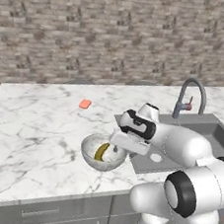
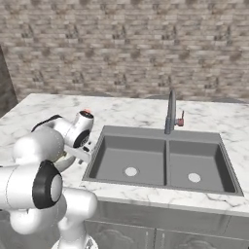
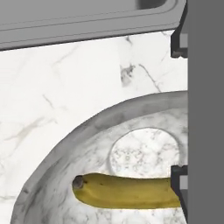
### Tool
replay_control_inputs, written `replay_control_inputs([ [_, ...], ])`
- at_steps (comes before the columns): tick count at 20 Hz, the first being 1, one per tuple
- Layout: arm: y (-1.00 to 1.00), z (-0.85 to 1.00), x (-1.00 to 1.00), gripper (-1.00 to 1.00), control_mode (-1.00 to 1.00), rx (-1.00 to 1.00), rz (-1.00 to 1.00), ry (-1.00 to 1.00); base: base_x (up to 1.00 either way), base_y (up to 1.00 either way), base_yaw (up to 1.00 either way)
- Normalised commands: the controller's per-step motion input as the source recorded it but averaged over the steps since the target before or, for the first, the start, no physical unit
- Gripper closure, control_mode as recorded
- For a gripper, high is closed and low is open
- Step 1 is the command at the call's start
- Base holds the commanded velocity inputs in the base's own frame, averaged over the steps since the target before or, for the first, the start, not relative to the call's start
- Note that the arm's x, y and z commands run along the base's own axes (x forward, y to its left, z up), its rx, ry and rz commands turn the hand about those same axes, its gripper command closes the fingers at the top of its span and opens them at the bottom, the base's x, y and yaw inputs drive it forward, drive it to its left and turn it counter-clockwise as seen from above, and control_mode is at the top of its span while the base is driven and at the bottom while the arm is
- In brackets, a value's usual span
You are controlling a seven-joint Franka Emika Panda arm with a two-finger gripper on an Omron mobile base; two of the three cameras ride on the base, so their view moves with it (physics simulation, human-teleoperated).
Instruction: Move the glass cup from next to the sink to the open cabinet. Then, move the bowl with the banana to the fridge to clear the area for faucet cleaning.
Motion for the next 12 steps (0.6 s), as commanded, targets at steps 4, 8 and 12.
replay_control_inputs([
  [4, 0.01, -0.06, 0.05, 1.00, -1.00, 0.00, 0.00, 0.00, 0.00, 0.00, 0.00],
  [8, 0.00, 0.00, -0.01, 1.00, -1.00, 0.00, 0.00, 0.00, 0.00, 0.00, 0.00],
  [12, 0.00, 0.12, -0.26, 1.00, -1.00, 0.00, 0.00, -0.07, 0.00, 0.00, 0.00],
])
